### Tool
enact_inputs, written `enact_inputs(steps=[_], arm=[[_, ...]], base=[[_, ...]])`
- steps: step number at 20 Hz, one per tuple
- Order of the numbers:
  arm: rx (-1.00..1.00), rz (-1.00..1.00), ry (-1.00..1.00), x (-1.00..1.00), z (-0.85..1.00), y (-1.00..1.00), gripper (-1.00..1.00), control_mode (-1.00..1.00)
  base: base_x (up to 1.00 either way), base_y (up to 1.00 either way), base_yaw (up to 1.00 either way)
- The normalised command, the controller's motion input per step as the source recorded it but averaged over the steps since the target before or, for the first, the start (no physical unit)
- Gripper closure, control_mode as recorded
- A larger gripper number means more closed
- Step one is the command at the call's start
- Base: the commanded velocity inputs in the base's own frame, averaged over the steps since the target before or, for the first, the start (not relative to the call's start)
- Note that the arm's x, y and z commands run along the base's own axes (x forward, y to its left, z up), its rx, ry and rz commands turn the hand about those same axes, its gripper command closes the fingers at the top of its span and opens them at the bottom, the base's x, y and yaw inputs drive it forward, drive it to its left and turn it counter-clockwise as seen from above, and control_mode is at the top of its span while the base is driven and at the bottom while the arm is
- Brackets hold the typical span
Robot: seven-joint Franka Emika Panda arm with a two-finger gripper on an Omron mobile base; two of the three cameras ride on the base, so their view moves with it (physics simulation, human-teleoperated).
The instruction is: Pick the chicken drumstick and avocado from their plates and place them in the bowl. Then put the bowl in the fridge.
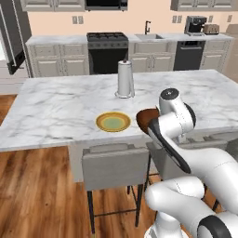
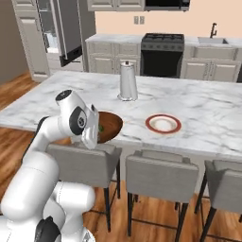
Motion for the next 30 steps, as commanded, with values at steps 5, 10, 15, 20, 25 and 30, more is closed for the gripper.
enact_inputs(steps=[5,10,15,20,25,30], arm=[[0.0,0.0,0.0,0.0,0.0,0.0,1.0,1.0],[0.0,0.0,0.0,0.0,0.0,0.0,1.0,1.0],[0.0,0.0,0.0,0.0,0.0,0.0,1.0,1.0],[0.0,0.0,0.0,0.0,0.0,0.0,1.0,1.0],[0.0,0.0,0.0,0.0,0.0,0.0,1.0,1.0],[0.0,0.0,0.0,0.0,0.0,0.0,1.0,1.0]], base=[[0.03,0.94,0.01],[0.19,0.94,0.0],[0.27,0.94,0.0],[0.32,0.94,0.0],[0.38,0.92,0.0],[0.45,0.87,-0.01]])
